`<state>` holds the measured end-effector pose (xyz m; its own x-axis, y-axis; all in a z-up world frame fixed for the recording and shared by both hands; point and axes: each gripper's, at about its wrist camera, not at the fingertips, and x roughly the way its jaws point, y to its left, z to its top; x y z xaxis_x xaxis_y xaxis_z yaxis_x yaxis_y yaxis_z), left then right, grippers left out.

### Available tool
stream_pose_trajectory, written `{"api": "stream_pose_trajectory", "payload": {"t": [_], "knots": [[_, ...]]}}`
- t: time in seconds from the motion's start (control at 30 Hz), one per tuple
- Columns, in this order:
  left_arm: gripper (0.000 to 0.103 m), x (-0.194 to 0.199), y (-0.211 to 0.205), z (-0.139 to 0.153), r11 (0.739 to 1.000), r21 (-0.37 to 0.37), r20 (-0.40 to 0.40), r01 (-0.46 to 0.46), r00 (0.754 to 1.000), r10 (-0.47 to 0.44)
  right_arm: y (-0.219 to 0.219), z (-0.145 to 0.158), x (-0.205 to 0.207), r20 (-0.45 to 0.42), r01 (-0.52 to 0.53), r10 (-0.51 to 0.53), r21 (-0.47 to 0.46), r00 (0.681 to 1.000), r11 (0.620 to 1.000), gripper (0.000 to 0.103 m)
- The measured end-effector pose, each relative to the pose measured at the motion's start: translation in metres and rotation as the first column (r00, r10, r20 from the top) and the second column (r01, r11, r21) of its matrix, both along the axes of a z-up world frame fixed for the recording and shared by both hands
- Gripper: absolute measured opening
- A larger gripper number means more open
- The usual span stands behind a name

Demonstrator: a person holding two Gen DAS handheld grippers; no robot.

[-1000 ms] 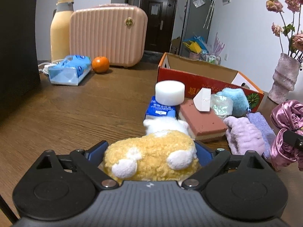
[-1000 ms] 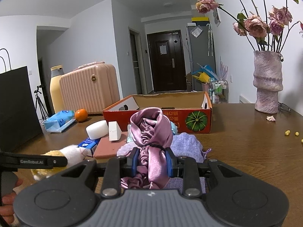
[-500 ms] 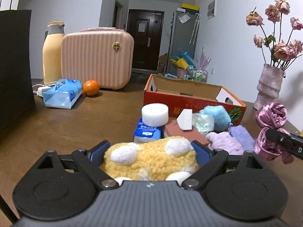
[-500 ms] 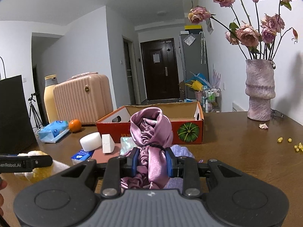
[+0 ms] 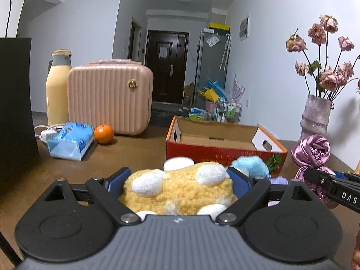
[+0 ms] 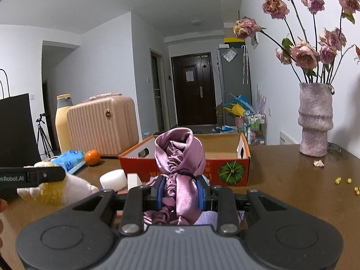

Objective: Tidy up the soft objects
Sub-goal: 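Carry the sheep and scrunchies with both tools over the cardboard box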

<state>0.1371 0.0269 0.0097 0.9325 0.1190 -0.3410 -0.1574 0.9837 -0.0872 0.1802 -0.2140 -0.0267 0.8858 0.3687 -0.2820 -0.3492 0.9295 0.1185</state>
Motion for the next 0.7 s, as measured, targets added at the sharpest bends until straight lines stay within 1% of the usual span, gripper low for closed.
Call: {"api": "stream_pose_trajectory", "payload": {"t": [0.3,0.57,0.7], "knots": [[0.092,0.025,0.001,0.019,1.000,0.010,0.050,0.003,0.999,-0.004,0.009,0.015,0.019,0.043,0.001,-0.001,-0.001,0.999,1.000,0.028],[0.092,0.050,-0.002,0.026,1.000,0.002,0.069,0.015,0.997,-0.015,0.015,0.024,0.042,0.056,0.004,-0.004,0.013,0.998,1.000,0.028],[0.092,0.066,-0.002,0.032,1.000,0.001,0.093,0.006,0.996,-0.006,0.017,0.028,0.055,0.068,0.011,-0.012,0.014,0.998,1.000,0.028]]}}
